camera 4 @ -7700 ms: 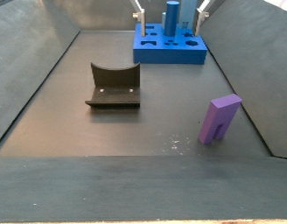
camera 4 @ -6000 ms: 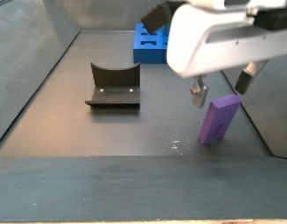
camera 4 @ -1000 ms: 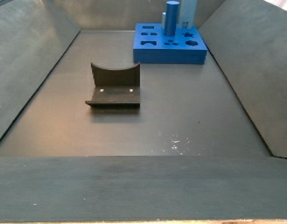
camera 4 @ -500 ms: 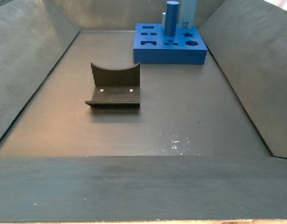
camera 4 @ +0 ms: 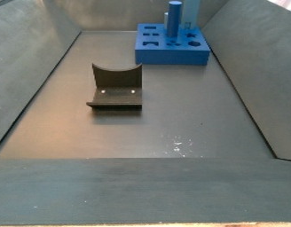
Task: Pick up the double-square object. Move to above the board. Insert the double-square object.
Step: Move to above the board, then insert the double-square object.
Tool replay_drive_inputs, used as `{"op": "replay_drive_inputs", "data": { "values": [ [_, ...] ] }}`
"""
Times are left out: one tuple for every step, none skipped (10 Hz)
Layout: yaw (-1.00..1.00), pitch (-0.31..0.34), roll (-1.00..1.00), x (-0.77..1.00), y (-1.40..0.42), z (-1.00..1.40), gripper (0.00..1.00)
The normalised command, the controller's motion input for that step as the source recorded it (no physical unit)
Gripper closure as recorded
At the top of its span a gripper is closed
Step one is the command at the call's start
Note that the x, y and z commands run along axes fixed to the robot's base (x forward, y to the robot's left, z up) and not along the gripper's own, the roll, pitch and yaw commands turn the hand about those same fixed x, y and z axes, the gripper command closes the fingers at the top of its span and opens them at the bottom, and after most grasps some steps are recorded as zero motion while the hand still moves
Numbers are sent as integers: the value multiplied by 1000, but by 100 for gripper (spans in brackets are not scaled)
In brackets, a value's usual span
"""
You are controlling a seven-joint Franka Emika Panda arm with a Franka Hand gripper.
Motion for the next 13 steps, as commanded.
{"op": "replay_drive_inputs", "data": {
  "values": [
    [7,82,26,307,-648,-5,100],
    [9,83,37,218,-404,7,100],
    [8,80,47,144,-247,15,100],
    [0,0,0,-20,0,0,100],
    [0,-11,0,0,0,0,100],
    [0,-157,0,-49,6,-146,100],
    [134,-180,280,140,-71,-297,100],
    [214,-97,414,403,-203,-497,100],
    [151,-80,263,397,-269,-626,100],
    [183,-46,311,506,-331,-686,100],
    [114,109,309,774,-440,-711,100],
    [-43,269,69,697,-380,-580,100],
    [-169,331,0,643,-209,-551,100]
  ]
}}
